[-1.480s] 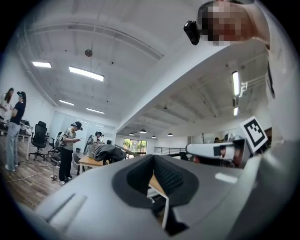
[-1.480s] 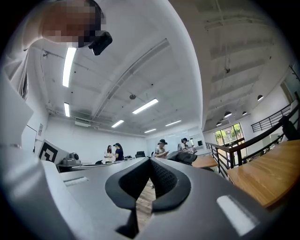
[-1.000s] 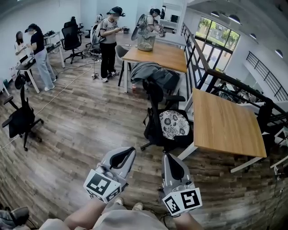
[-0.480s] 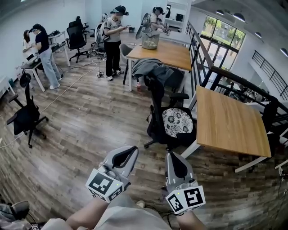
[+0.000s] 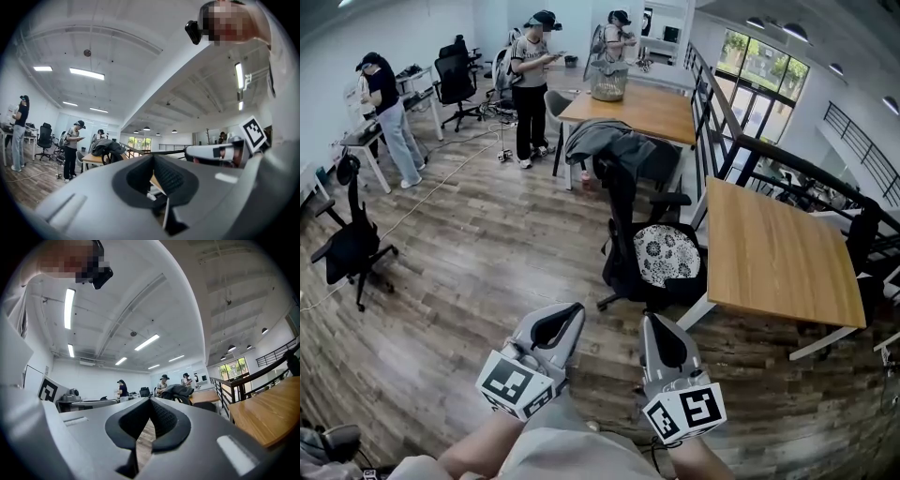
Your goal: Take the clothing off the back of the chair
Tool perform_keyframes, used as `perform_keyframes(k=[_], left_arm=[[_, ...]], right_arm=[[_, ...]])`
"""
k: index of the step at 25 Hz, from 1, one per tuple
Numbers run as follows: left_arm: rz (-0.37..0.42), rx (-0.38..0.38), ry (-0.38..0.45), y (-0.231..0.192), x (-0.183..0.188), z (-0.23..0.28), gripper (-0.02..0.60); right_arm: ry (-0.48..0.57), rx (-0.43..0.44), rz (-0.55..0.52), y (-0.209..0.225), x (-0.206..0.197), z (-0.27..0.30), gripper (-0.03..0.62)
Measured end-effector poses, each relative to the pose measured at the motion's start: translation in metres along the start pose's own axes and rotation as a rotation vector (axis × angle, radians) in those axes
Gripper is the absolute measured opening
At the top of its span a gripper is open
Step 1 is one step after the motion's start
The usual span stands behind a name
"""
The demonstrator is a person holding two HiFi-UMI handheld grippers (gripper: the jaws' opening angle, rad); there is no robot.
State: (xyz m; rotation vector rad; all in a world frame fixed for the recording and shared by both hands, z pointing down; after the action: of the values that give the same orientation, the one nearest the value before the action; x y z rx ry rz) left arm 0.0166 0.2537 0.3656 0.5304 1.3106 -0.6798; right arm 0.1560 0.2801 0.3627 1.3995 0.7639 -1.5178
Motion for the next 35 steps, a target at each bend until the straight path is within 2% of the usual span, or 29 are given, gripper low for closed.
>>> perform_keyframes(k=[5, 14, 23, 35], left_arm=[[0.000, -0.006, 0.017, -0.019, 0.001, 0.023, -0.002], [-0.013, -0.017, 0.017, -0.083, 0.007, 0.082, -0.002], [-0.022, -0.053, -0.003, -0.188, 0.028, 0.156, -0.002], [0.003, -0.141, 0.006, -0.331, 0.079, 0.252, -0.002]], right_arm=[[0.020, 0.059, -0.012, 0.007, 0.004, 0.023, -0.002], [-0.018, 0.026, -0.021, 0.040, 0.010, 0.101, -0.002], [-0.032, -0.013, -0.016, 0.069, 0.039, 0.223, -0.002], [-0.005, -0.104, -0.009, 0.099, 0.102, 0.378, -0.002]])
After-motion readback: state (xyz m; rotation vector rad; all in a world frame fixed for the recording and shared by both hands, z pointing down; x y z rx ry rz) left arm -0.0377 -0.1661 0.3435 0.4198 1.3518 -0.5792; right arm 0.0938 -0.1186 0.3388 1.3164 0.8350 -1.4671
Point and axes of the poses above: the fingertips, and each gripper's own axes: z forward along the fingers, y to its right, x out of its top, the point moved 3 cm from there along -z, backward along the fingers, and after that the axes turned 13 degrees about -y, right-handed, at the moved point
